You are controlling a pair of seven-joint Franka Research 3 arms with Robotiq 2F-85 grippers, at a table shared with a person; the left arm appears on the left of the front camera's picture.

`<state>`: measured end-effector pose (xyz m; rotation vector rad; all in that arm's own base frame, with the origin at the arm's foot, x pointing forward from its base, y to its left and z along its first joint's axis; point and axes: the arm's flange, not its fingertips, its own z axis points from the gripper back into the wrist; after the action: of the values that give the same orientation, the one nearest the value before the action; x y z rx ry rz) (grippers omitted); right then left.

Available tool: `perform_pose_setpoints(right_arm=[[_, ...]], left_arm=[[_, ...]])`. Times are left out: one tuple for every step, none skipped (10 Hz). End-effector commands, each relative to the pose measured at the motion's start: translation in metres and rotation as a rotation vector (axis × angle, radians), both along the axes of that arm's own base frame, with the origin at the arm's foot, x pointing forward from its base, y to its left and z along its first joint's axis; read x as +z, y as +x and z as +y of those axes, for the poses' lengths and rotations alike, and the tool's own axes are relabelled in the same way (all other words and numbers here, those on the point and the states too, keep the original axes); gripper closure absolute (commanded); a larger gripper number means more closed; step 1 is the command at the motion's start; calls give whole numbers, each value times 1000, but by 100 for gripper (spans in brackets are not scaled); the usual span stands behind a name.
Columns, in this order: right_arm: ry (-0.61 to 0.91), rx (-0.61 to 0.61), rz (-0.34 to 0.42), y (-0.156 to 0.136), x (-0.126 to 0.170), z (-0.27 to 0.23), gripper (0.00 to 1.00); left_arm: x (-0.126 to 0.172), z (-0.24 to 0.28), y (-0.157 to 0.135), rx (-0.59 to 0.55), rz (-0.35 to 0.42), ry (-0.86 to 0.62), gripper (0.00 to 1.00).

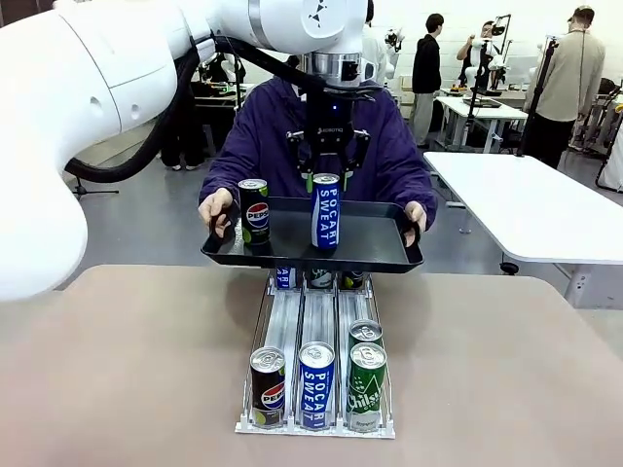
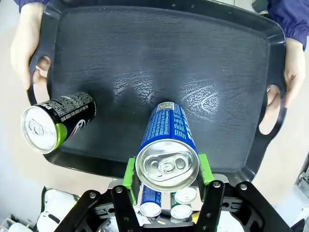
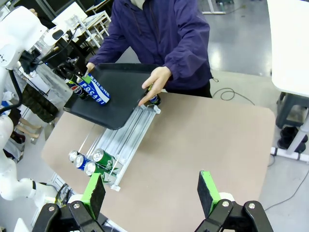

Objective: Retrieve and hand over the desired beverage to the person.
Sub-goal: Place the picked can on the Handle tray extended by the person.

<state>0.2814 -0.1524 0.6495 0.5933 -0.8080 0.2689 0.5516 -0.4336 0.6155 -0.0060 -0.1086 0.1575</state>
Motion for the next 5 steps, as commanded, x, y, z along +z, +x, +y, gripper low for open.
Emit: perform_pose_setpoints(right_arm=[[25,21,-15,2,-2,0,0],[25,21,-15,2,-2,0,0],[25,21,-15,2,-2,0,0],[25,21,-15,2,-2,0,0],[25,21,-15,2,-2,0,0]], left_arm=[[26,-25,29,29,14,6,42],[25,-25,29,27,14,8,42],[24,-24,29,27,20,4,27],[24,-24,29,27,24,5,0],[25,-23,29,27,27,3,0]])
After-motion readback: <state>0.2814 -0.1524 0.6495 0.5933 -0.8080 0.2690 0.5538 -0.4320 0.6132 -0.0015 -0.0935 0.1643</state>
